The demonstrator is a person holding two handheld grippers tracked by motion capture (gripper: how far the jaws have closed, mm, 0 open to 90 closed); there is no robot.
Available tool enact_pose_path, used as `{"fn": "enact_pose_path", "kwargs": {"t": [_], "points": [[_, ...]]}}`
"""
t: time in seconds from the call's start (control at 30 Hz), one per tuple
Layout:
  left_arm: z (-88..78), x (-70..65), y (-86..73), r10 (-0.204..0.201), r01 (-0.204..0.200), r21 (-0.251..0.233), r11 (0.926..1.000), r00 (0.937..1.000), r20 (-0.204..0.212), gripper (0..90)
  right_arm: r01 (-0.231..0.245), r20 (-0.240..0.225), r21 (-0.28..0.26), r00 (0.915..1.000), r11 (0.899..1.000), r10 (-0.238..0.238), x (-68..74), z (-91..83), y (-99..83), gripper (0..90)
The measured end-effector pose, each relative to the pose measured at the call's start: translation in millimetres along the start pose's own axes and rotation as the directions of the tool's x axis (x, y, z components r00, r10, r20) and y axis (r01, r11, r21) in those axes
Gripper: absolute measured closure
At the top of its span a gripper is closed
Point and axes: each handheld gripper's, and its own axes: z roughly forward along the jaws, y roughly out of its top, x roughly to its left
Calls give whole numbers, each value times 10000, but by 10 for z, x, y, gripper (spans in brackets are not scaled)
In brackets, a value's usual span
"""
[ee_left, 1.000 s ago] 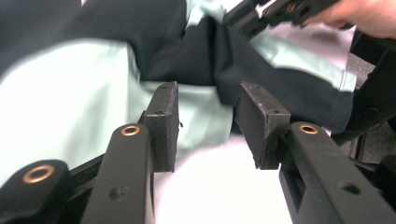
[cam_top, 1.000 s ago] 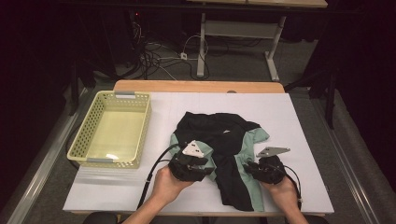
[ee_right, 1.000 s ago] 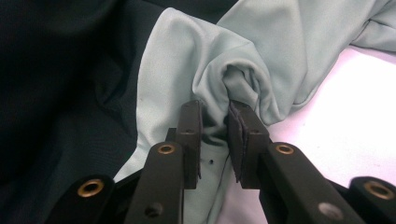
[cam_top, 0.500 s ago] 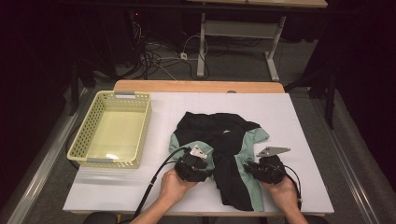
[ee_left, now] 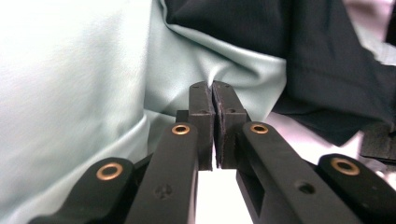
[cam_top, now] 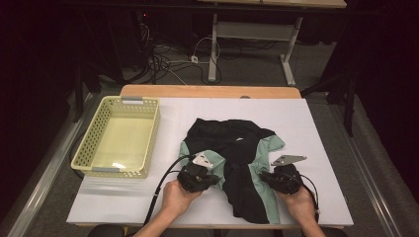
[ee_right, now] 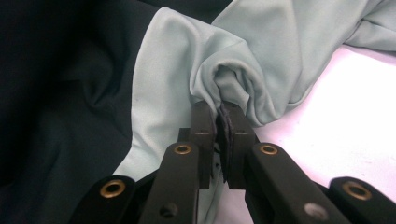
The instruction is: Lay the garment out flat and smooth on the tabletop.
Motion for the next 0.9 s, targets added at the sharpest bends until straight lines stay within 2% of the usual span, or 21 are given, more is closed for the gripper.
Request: {"fn": "enact_pose_path", "kwargs": {"t": [0.1, 0.23, 0.33, 0.43, 0.57, 0.7, 0.9], "points": [[-145, 0, -59, -101, 102, -168, 9998, 9999, 32, 856, 52, 58, 23, 10000, 10000, -52, -4, -2, 5, 852], [-359, 22, -163, -337, 343, -628, 9974, 9994, 97, 856, 90, 68, -48, 9999, 9999, -90, -9, -1, 8, 842], [-504, 33, -243, -434, 429, -987, 9942, 9991, -30, 856, 107, 77, -27, 9999, 9999, -107, -7, -8, 15, 837], [-612, 46, -335, -652, 637, -1086, 9920, 9978, -103, 856, 199, 111, -40, 9997, 9998, -199, 4, -5, 31, 827], [-684, 35, -506, -842, 817, -897, 9926, 9962, -244, 856, 254, 67, -144, 9997, 9996, -253, 11, -17, 42, 814], [-739, 45, -672, -1048, 1015, -579, 9931, 9929, -555, 855, 197, -30, -323, 9998, 9993, -198, 7, -48, 40, 807], [-708, 70, -843, -1376, 1385, 107, 9903, 9887, -595, 852, 41, -93, -547, 9999, 9985, -46, -17, -76, 40, 794]]}}
